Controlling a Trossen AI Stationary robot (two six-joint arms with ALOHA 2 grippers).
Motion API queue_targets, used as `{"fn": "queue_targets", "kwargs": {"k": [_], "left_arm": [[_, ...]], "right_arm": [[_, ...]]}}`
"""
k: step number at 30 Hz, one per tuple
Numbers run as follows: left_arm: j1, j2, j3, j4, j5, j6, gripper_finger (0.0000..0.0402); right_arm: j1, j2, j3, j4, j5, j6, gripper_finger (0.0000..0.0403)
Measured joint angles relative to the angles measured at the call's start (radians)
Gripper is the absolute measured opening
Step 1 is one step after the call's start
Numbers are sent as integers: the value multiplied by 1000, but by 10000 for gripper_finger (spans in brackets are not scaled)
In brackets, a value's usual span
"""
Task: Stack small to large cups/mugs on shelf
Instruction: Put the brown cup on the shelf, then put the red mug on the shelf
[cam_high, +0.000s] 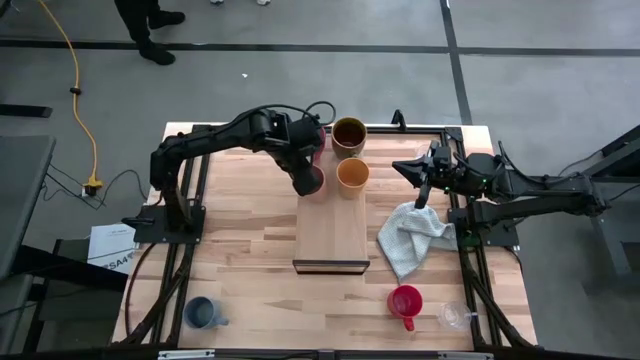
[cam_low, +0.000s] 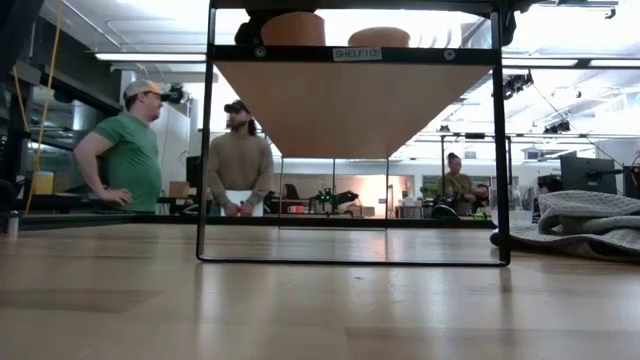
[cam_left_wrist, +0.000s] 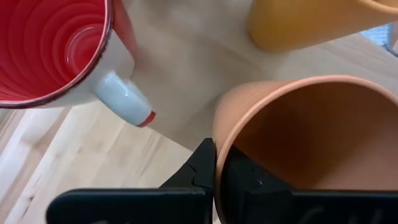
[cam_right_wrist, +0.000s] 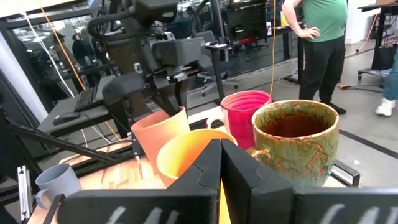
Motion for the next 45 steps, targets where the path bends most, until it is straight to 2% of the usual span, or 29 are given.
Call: {"fn": "queue_targets", "kwargs": {"k": [8,24,31,38,40,45], "left_arm": [[0,2,0,12,-7,4,16],[0,-4,33,36,-13,20,121],[0,-4,124,31,-33,28,160],[0,-6,333,-77,-108,61,181],[0,-39,346,-53,-118,78,180],[-19,-196,237,104,-117,114,162]], "right_arm": [[0,0,0,0,0,0,0],[0,0,0,0,0,-1,0],[0,0,0,0,0,-1,0],[0,0,0,0,0,-1,0],[0,0,0,0,0,-1,0],[0,0,0,0,0,-1,0]]}}
